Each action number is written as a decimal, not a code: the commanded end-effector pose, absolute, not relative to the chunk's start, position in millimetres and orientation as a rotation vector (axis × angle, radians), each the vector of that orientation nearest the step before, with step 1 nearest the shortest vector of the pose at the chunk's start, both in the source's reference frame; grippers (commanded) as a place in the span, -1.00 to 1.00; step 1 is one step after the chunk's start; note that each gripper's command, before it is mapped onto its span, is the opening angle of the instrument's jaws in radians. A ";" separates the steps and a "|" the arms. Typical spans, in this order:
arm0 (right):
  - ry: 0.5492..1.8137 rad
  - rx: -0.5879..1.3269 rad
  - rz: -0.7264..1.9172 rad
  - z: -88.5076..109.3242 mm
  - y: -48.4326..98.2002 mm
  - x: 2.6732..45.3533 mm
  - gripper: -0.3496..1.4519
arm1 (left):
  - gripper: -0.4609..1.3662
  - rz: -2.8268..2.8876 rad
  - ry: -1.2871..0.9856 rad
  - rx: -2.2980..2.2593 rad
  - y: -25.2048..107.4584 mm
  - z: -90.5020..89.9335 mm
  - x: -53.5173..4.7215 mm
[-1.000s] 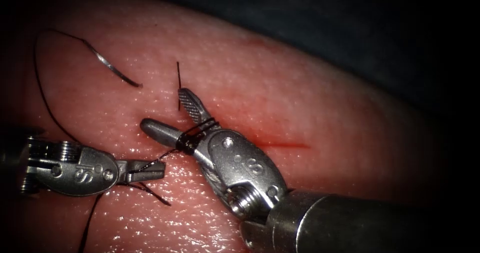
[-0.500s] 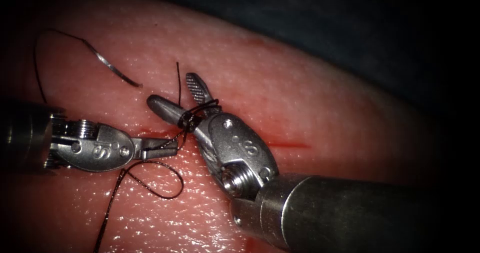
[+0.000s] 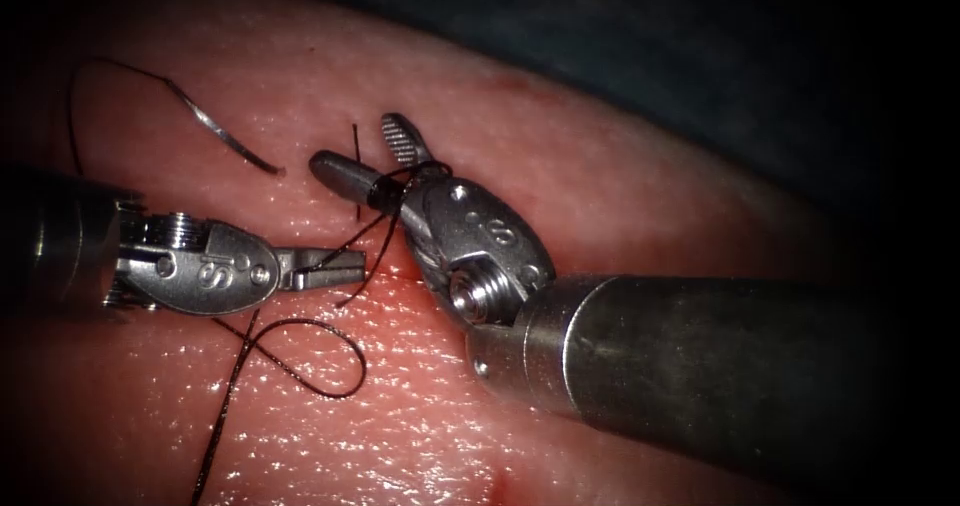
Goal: Wound Closure
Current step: Grasp the suture tail using the right tool.
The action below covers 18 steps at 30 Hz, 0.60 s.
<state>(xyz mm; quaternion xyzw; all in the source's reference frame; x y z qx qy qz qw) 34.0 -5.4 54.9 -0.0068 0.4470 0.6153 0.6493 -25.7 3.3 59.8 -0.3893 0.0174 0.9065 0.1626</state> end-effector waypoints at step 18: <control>0.997 0.044 1.402 57.6 -4.7 34.3 0.66 | -0.88 2.572 0.052 -1.102 3.5 61.3 -25.2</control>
